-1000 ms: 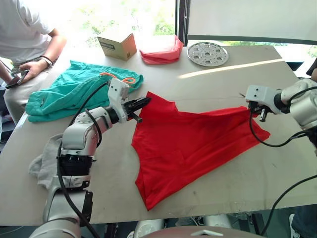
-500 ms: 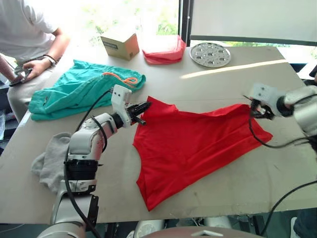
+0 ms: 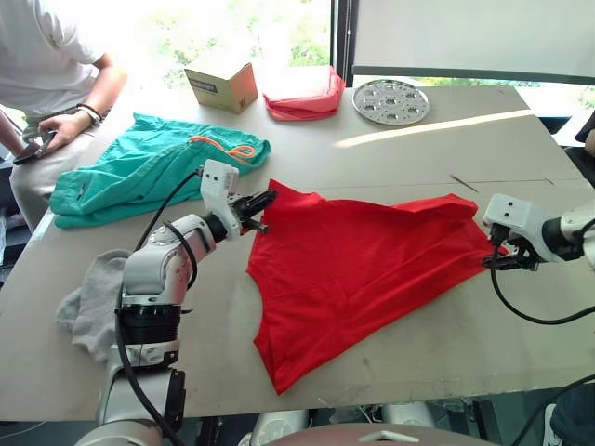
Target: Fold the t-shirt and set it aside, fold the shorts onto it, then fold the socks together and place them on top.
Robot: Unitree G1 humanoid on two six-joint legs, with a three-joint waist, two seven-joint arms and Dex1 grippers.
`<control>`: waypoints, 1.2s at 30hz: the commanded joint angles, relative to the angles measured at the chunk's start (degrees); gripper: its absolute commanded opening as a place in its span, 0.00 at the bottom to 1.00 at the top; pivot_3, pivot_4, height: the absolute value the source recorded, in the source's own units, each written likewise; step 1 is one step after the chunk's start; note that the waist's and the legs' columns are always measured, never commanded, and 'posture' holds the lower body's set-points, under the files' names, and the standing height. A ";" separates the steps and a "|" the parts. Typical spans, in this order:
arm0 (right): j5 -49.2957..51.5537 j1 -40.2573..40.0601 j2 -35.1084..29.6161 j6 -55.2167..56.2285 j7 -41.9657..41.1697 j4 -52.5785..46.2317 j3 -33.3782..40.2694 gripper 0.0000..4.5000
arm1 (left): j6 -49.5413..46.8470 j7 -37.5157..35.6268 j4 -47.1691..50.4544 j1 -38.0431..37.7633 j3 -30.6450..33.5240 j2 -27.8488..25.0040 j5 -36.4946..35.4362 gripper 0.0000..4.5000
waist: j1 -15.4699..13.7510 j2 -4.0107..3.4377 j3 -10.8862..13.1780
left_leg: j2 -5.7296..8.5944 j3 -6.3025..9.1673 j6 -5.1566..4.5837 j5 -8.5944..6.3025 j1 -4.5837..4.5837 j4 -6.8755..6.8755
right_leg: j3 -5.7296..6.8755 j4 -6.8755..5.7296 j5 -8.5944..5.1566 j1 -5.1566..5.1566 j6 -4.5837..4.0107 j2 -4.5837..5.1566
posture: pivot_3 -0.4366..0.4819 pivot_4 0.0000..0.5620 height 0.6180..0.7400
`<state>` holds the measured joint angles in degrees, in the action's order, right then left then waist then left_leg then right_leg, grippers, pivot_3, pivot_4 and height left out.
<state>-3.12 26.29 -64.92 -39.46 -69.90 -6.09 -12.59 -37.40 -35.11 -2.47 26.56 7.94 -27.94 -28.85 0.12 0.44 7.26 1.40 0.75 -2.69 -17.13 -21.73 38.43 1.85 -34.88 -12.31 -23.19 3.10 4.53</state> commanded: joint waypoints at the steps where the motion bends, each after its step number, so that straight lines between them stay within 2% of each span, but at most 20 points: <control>1: -4.07 -1.22 -1.45 5.42 1.70 1.94 -2.09 0.90 | -0.05 -0.06 4.54 -0.64 0.17 0.05 -0.55 0.00 | -0.01 0.00 0.00 | 0.01 -0.01 0.00 0.00 0.00 0.01 | -0.02 0.00 0.00 0.00 0.00 0.01 | 0.48 0.27 1.00; 5: -9.41 1.65 2.08 11.99 3.33 8.04 -7.59 0.90 | -0.40 0.06 5.88 -1.05 -0.11 0.58 -0.59 0.00 | 0.12 0.02 -0.01 | 0.03 -0.09 0.00 0.00 0.02 0.04 | -0.08 -0.01 0.00 0.00 0.00 0.00 | 0.48 0.27 1.00; 6: -10.20 2.65 3.56 12.75 4.10 10.19 -8.22 0.90 | -0.40 0.03 6.02 -1.12 -0.12 0.63 -0.50 0.00 | 0.38 0.24 -0.15 | 0.03 -0.10 0.00 0.00 0.04 0.05 | -0.06 -0.02 0.00 0.00 0.00 -0.02 | 0.48 0.27 1.00; 9: -11.06 4.04 5.32 13.65 2.85 13.70 -9.21 0.74 | -0.30 -0.04 6.37 -1.31 0.03 0.60 -0.35 0.00 | 0.89 0.80 -0.42 | -0.02 -0.09 0.01 0.00 0.13 0.03 | -0.06 -0.02 0.00 0.02 0.00 -0.12 | 0.48 0.27 1.00; 13: -7.13 2.73 5.00 7.29 -2.37 10.67 -7.48 0.36 | -0.15 0.01 6.86 -1.63 0.53 0.39 -0.53 0.00 | 0.68 0.91 -0.44 | -0.01 -0.08 0.00 0.00 0.25 0.13 | -0.15 0.01 0.09 0.15 0.09 -0.10 | 0.48 0.27 1.00; 16: -3.53 -0.43 2.96 2.35 -6.27 5.23 -5.63 0.03 | 0.17 0.00 6.92 -1.96 0.66 0.38 -0.44 0.00 | 0.43 0.89 -0.42 | 0.00 -0.04 0.00 -0.01 0.25 0.16 | -0.23 0.02 0.12 0.17 0.11 0.00 | 0.48 0.27 1.00; 17: -2.03 -2.34 1.84 0.07 -7.28 2.29 -4.42 0.00 | 0.40 -0.09 6.87 -2.10 0.66 0.36 -0.36 0.00 | 0.18 0.84 -0.40 | 0.00 0.04 0.00 -0.01 0.20 0.16 | -0.27 0.01 0.12 0.15 0.10 0.06 | 0.48 0.27 1.00; 20: 5.18 -10.81 -0.91 -11.40 -8.32 -12.50 1.78 0.00 | 1.18 -1.02 6.89 -2.96 0.53 0.20 -0.28 0.00 | -0.80 0.63 -0.41 | -0.01 0.35 0.02 -0.01 0.02 0.02 | -0.09 0.00 0.11 -0.02 0.10 0.10 | 0.48 0.27 1.00; 24: 15.99 -16.90 1.89 -29.27 -5.59 -31.90 9.40 0.00 | 2.46 -2.73 6.00 -3.96 -0.13 -0.41 0.45 0.00 | -0.87 0.54 -0.39 | 0.05 0.80 0.13 -0.01 -0.13 -0.02 | -0.12 0.00 0.11 -0.15 0.10 0.03 | 0.48 0.27 1.00; 27: 19.68 -19.02 4.21 -37.47 -0.91 -39.19 12.33 0.00 | 3.39 -4.05 5.24 -3.67 -1.06 -0.63 1.15 0.00 | -1.00 0.55 -0.39 | 0.30 0.89 0.08 -0.04 -0.06 0.04 | -0.30 0.00 0.12 -0.15 0.10 0.12 | 0.48 0.27 1.00; 29: 19.24 -20.79 4.07 -37.20 2.87 -39.59 13.73 0.00 | 4.03 -5.07 4.76 -3.32 -1.93 -0.73 1.54 0.00 | -1.14 0.58 -0.41 | 0.42 0.91 -0.03 -0.09 -0.05 0.07 | -0.29 0.01 0.16 -0.11 0.05 0.25 | 0.48 0.27 1.00; 30: 18.64 -23.09 2.19 -35.24 3.57 -38.99 14.64 0.12 | 4.17 -5.55 4.62 -3.15 -2.33 -0.69 1.56 0.00 | -1.21 0.58 -0.41 | 0.48 0.92 -0.09 -0.12 -0.05 0.13 | -0.28 0.01 0.16 -0.07 0.05 0.30 | 0.48 0.27 1.00; 32: 16.97 -28.91 -2.12 -31.01 4.23 -36.83 17.55 0.21 | 4.45 -6.51 4.20 -2.75 -3.03 -0.62 1.71 0.00 | -1.79 0.55 -0.39 | 0.58 0.95 -0.13 -0.14 -0.06 0.14 | -0.23 0.02 0.16 -0.04 0.05 0.37 | 0.48 0.27 1.00; 35: 17.17 -34.76 -4.86 -27.57 4.13 -33.71 24.28 0.55 | 4.88 -7.40 3.34 -2.05 -3.44 -0.47 1.94 0.00 | -1.86 0.58 -0.39 | 0.64 0.99 -0.14 -0.13 -0.07 0.13 | -0.17 0.03 0.15 -0.04 0.05 0.36 | 0.48 0.27 1.00; 36: 17.75 -35.95 -5.26 -26.90 3.38 -32.90 26.78 0.64 | 5.02 -7.46 2.99 -1.81 -3.49 -0.45 2.06 0.00 | -1.83 0.58 -0.39 | 0.63 1.00 -0.14 -0.13 -0.02 0.11 | -0.14 0.01 0.15 -0.04 0.06 0.29 | 0.48 0.27 1.00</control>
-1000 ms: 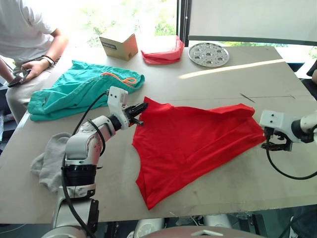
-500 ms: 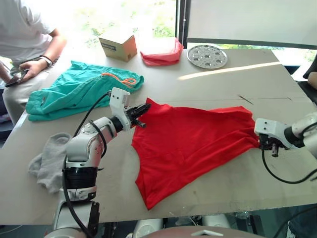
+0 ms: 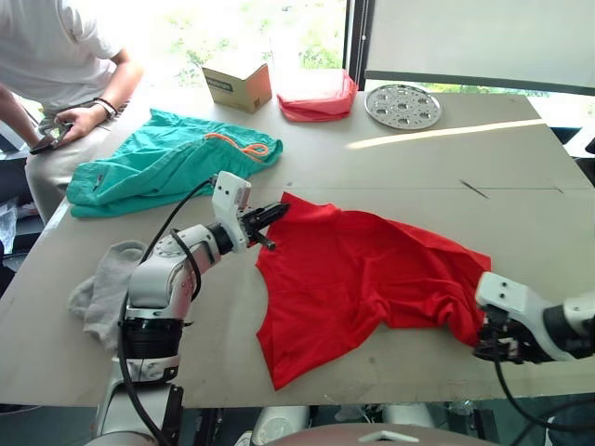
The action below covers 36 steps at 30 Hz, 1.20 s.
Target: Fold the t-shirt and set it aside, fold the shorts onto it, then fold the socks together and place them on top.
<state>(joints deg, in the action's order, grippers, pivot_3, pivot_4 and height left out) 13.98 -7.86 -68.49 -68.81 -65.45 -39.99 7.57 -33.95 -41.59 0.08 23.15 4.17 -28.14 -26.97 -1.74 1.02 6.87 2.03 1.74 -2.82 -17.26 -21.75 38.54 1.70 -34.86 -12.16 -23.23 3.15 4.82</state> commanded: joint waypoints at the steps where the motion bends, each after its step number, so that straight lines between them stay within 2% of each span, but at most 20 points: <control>1: 1.34 -1.92 -1.26 2.92 -1.30 1.93 9.13 0.64 | 1.67 -1.04 0.08 1.86 0.26 -0.24 0.25 0.00 | 0.13 0.00 0.00 | -0.04 0.02 0.01 0.00 0.00 0.00 | 0.02 0.00 0.00 0.00 0.00 -0.12 | 0.48 0.27 1.00; 3: 2.02 0.47 0.72 5.69 0.38 4.26 12.33 0.64 | 1.85 -1.23 -0.51 2.31 0.27 -0.26 0.35 0.00 | 0.49 0.00 0.00 | -0.10 0.02 0.01 0.00 0.05 0.01 | 0.00 -0.02 0.00 0.01 0.00 -0.31 | 0.48 0.27 1.00; 5: 1.81 4.78 3.08 7.18 4.58 6.63 11.69 0.64 | 1.89 -1.33 -0.60 2.40 0.31 -0.24 0.35 0.00 | 0.97 0.03 -0.01 | -0.10 0.01 0.01 0.00 0.10 0.01 | -0.02 -0.02 0.01 0.05 0.01 -0.36 | 0.48 0.27 1.00; 9: 0.07 11.81 7.93 8.39 12.35 10.45 4.27 0.64 | 1.89 -1.25 -0.14 2.18 0.22 -0.06 0.52 0.00 | 0.99 0.04 -0.01 | -0.10 0.02 0.01 0.00 0.14 -0.03 | -0.09 0.00 0.00 0.05 0.01 -0.37 | 0.48 0.27 1.00; 15: 2.90 15.82 9.11 2.24 14.17 11.25 -2.35 0.64 | 1.58 -0.76 1.53 1.45 0.48 -0.15 0.67 0.00 | 0.86 -0.06 0.05 | -0.12 0.13 0.05 0.03 0.04 -0.04 | -0.11 0.02 0.00 0.03 0.00 -0.36 | 0.48 0.27 1.00; 21: 8.56 17.59 10.45 -8.42 15.60 11.72 0.03 0.64 | 1.07 -0.13 3.41 0.01 0.84 -0.24 0.38 0.00 | 0.91 -0.06 0.04 | -0.10 0.13 0.05 0.02 0.06 -0.02 | -0.15 0.00 0.00 0.04 0.00 -0.33 | 0.48 0.27 1.00; 29: 12.42 21.54 17.77 -12.53 20.43 16.20 2.92 0.64 | 0.69 0.29 3.96 -0.36 0.86 -0.11 0.28 0.00 | 0.94 -0.06 0.04 | -0.11 0.13 0.05 0.02 0.07 -0.03 | -0.17 -0.02 0.00 0.04 0.00 -0.33 | 0.48 0.27 1.00; 36: 13.77 22.92 20.40 -12.80 24.11 18.89 3.08 0.64 | 0.31 0.52 4.55 -0.66 0.89 -0.28 0.09 0.00 | 0.93 -0.08 0.05 | -0.09 0.13 0.05 0.02 0.06 -0.04 | -0.15 -0.02 0.00 0.03 0.00 -0.35 | 0.48 0.27 1.00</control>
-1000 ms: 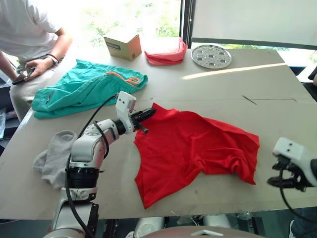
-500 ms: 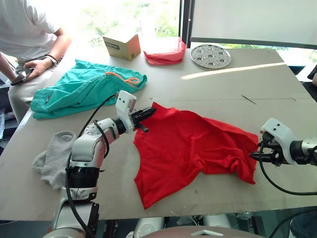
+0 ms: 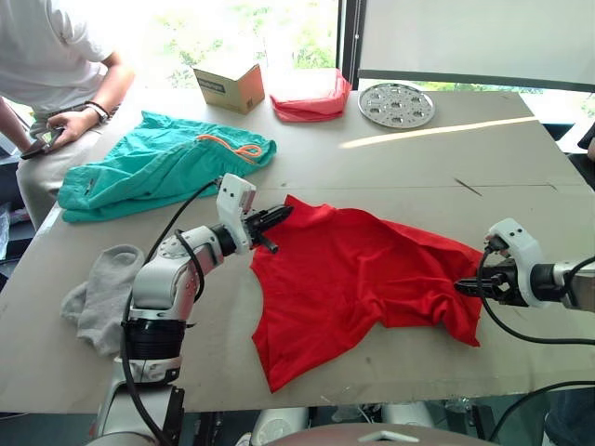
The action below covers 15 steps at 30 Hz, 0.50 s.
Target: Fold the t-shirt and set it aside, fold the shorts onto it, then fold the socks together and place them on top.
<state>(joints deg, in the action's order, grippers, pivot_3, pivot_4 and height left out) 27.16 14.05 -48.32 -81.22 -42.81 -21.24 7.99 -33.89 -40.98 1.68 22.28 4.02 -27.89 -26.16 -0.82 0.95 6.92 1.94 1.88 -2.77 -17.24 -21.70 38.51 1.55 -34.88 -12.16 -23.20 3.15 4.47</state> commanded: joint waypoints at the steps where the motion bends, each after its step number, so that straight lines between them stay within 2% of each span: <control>1: 0.87 1.20 0.55 -0.52 1.92 0.33 3.14 0.64 | 0.16 -0.03 3.07 0.15 1.12 -0.58 -0.77 0.00 | 0.01 -0.01 0.00 | 0.00 0.00 0.00 0.00 0.00 0.00 | -0.01 0.00 0.00 0.00 0.00 0.00 | 0.48 0.27 1.00; 3: 1.21 1.31 0.86 -0.80 2.87 0.76 3.87 0.40 | -0.01 0.10 3.29 0.02 1.26 -0.65 -0.82 0.00 | 0.01 -0.01 0.00 | 0.00 -0.01 0.00 0.00 0.00 0.00 | -0.01 -0.01 0.00 0.00 0.00 0.00 | 0.48 0.27 1.00; 4: 1.12 1.08 0.74 -0.58 3.28 0.83 3.86 0.37 | -0.09 0.15 3.38 -0.04 1.33 -0.67 -0.85 0.00 | 0.01 -0.01 0.00 | 0.00 -0.01 0.00 0.00 0.00 0.00 | -0.02 -0.01 0.00 0.00 0.00 0.00 | 0.48 0.27 1.00; 8: 1.05 1.37 1.04 -0.48 4.97 1.08 4.93 0.04 | -0.17 0.11 3.51 -0.23 1.60 -0.86 -0.89 0.00 | 0.02 -0.01 0.00 | 0.01 -0.01 0.00 0.00 0.01 -0.01 | -0.01 -0.01 0.00 0.00 0.00 -0.01 | 0.48 0.27 1.00; 15: 2.52 6.41 -1.39 -1.19 5.02 3.84 7.50 0.04 | 0.68 0.17 2.04 2.17 3.63 -0.72 -2.01 0.00 | 0.05 -0.01 0.00 | 0.01 -0.01 0.00 0.00 0.01 -0.01 | -0.01 -0.01 0.00 0.00 0.00 -0.02 | 0.48 0.27 1.00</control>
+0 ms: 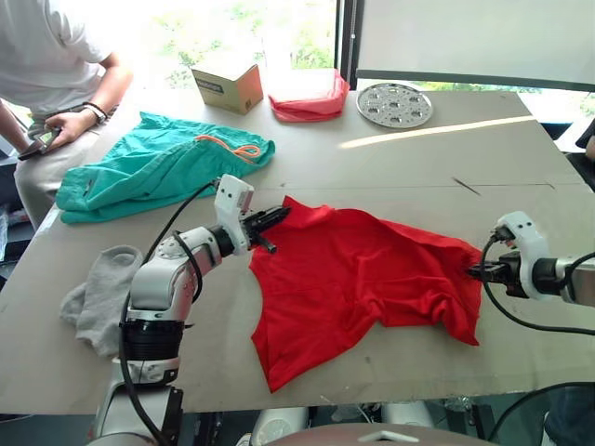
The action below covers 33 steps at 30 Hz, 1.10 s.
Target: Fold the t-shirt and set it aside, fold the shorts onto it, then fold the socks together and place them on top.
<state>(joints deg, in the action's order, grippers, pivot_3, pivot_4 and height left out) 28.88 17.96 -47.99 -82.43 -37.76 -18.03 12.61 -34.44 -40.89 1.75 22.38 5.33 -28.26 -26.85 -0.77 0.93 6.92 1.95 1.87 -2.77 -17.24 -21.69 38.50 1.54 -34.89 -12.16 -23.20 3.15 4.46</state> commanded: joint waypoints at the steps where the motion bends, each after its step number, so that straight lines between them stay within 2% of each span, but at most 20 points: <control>1: 0.79 5.16 -2.73 0.34 -0.18 2.14 2.48 0.04 | 1.50 0.51 0.88 3.43 2.90 -0.13 -1.42 0.00 | 0.01 -0.01 0.01 | 0.00 0.00 0.00 0.00 0.00 0.00 | 0.00 0.01 0.00 0.00 0.00 0.00 | 0.48 0.27 1.00; 3: 0.60 9.83 -4.30 1.32 -0.43 5.06 1.13 0.04 | 1.93 1.12 -1.41 5.95 3.70 0.26 -1.28 0.00 | -0.05 -0.07 0.04 | 0.01 0.00 0.00 0.00 -0.03 0.00 | 0.02 0.00 0.00 -0.02 0.00 -0.01 | 0.48 0.27 1.00; 6: -2.12 16.43 -5.89 6.00 -0.71 10.30 -5.00 0.04 | 2.80 2.20 -6.31 10.33 3.90 0.88 -0.17 0.00 | 0.06 -0.07 0.04 | 0.04 -0.03 -0.01 0.00 -0.01 -0.01 | 0.07 0.00 0.00 -0.02 0.00 -0.01 | 0.48 0.27 1.00; 10: -7.43 24.09 -3.84 13.31 0.71 18.62 -12.42 0.04 | 5.23 3.13 -11.74 14.25 2.81 1.86 2.20 0.00 | 0.26 -0.06 0.04 | 0.03 -0.07 0.00 0.00 0.00 -0.06 | 0.16 0.02 0.00 -0.03 0.00 -0.07 | 0.48 0.27 1.00; 13: -13.85 29.75 -0.04 21.98 2.51 29.24 -18.51 0.04 | 8.43 5.51 -17.75 17.27 2.05 3.64 5.17 0.00 | 0.47 -0.06 0.04 | 0.03 -0.11 0.00 0.01 -0.03 -0.08 | 0.12 0.00 0.00 -0.12 0.00 -0.09 | 0.48 0.27 1.00; 21: -23.00 35.05 2.94 35.73 2.22 47.20 -23.49 0.04 | 15.01 10.61 -28.26 22.12 3.93 4.53 8.81 0.00 | 0.44 -0.07 0.04 | 0.04 -0.10 0.08 0.06 -0.14 -0.07 | 0.18 -0.02 0.01 -0.24 0.02 -0.10 | 0.48 0.27 1.00; 28: -26.26 36.66 4.90 41.95 1.07 53.25 -23.18 0.04 | 18.39 6.87 -26.13 19.26 3.49 3.79 8.92 0.00 | 1.72 -0.07 0.04 | -0.01 -0.08 0.21 0.13 -0.11 -0.11 | 0.14 -0.05 0.01 -0.26 0.02 -0.15 | 0.48 0.27 1.00; 33: -25.76 30.29 1.60 38.78 -4.98 43.47 -23.32 0.04 | 24.47 -2.49 -17.35 9.97 -0.34 0.57 10.17 0.00 | 1.76 -0.13 0.04 | -0.14 -0.06 0.35 0.21 -0.12 -0.19 | 0.06 -0.09 0.01 -0.29 0.01 -0.25 | 0.48 0.27 1.00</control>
<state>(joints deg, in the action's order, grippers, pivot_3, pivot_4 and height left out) 3.18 49.77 -44.29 -42.38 -40.58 30.66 -11.44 -13.09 -40.59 -20.25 33.82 5.89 -26.22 -17.37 0.99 0.81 6.95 1.79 1.83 -2.42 -17.03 -21.81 38.30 1.61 -34.99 -12.15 -23.50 3.17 4.21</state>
